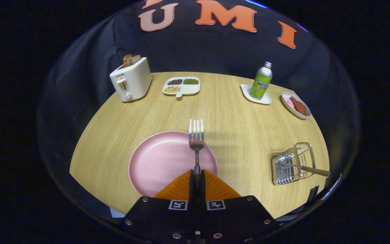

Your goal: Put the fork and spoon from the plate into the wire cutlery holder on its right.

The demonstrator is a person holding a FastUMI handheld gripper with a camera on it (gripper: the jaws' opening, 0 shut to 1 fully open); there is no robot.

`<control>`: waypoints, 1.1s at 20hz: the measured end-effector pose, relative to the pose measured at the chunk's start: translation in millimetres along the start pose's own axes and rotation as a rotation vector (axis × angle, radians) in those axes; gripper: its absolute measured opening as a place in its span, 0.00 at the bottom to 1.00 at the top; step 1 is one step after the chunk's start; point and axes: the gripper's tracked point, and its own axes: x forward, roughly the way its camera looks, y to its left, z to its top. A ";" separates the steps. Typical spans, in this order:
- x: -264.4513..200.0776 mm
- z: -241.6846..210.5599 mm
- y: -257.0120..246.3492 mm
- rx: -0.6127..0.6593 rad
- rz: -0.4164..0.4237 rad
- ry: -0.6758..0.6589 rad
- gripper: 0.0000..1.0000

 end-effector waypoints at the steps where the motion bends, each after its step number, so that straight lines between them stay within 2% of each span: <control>1: -3.9 4.1 -10.1 0.008 -0.007 -0.007 0.06; 8: -30.2 14.8 -97.5 0.040 -0.092 -0.027 0.06; 14: -38.7 -11.2 -155.3 0.018 -0.137 0.102 0.06; 22: -42.4 -37.7 -184.0 -0.012 -0.133 0.262 0.06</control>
